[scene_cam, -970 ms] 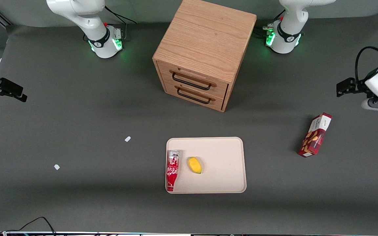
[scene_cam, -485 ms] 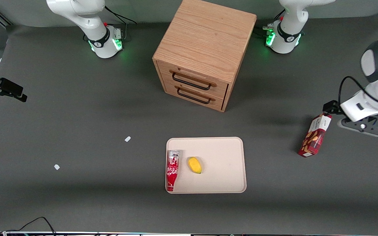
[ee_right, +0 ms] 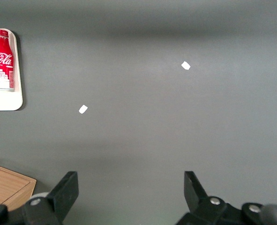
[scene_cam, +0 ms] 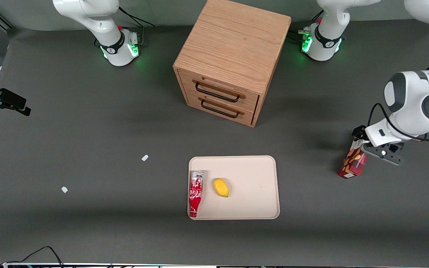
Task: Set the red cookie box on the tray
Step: 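Close the left gripper around the end of the cookie box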
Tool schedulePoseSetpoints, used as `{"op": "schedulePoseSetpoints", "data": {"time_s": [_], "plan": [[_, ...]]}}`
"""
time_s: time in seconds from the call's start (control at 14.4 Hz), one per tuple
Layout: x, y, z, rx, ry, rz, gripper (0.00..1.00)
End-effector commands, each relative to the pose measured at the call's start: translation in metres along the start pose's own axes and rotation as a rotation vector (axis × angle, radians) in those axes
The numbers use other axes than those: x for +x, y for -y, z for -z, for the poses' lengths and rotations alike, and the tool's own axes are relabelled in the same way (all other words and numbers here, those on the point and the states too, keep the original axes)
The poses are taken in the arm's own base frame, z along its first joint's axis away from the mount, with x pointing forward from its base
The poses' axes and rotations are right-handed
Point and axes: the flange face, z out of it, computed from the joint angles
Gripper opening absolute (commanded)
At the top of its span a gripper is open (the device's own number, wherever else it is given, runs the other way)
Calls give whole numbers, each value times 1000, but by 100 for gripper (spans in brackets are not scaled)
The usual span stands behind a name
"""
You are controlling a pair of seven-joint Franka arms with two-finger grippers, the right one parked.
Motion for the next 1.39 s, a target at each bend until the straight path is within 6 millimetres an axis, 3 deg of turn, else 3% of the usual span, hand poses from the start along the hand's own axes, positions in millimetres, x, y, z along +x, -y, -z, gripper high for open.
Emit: {"op": "schedulePoseSetpoints", "data": {"time_s": [0.0, 0.35, 0.42, 0.49, 0.76, 0.83, 1.18, 1.32], "plan": [[-3, 6, -30, 18, -19, -55, 100], [-5, 12, -77, 4, -35, -36, 100], [-4, 11, -84, 0, -35, -33, 94], [-4, 11, -89, 0, -35, -31, 81], [-2, 7, -88, -7, -23, -38, 6], [-1, 7, -87, -7, -24, -37, 0], [-1, 11, -78, -10, -29, -20, 0], [2, 21, -54, -28, -23, 8, 0]]}}
